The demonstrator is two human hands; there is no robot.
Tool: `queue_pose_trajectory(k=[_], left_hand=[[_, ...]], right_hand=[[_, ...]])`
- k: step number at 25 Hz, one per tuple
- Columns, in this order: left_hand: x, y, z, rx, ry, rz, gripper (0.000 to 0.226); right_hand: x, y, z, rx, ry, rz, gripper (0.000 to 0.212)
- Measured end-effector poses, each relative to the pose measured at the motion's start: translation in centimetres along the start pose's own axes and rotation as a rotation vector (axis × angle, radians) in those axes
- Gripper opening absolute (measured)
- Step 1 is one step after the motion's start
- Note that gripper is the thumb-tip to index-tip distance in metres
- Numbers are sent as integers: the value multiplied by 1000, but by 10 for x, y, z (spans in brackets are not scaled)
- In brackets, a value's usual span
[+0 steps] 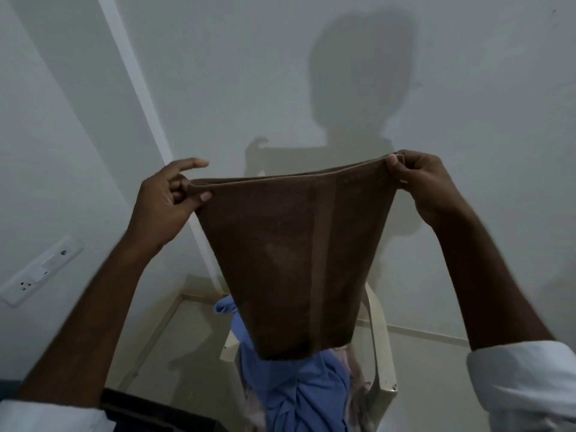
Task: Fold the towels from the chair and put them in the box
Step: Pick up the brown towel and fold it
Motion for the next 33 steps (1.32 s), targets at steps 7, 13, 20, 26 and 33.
queue_pose_trajectory(k=[7,13,20,26,33], left_hand=[[14,-27,-11,-321,-66,524,13],[35,-36,-18,-198,59,423,21],[30,-57,-16,-313,79,642,15],[35,-58,-24,-257,67,679,25],[49,-43,-27,-192,10,703,26]], right_hand=[[5,-6,7,-11,-112,-231,29],[20,-3,-8,77,-206,-39,33],[18,-10,-9,37,-220,52,26],[7,3,0,62,-160,-2,26],[-7,15,8,118,-60,6,35]])
Point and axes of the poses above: each hand's wrist, its own z-axis away from the middle knuckle, its own x-axis out of the palm, y = z × x, the point moved 5 cm from there along -z, towards the middle knuckle, and after that the axes turned 2 degrees about x, right-handed, at the moved point
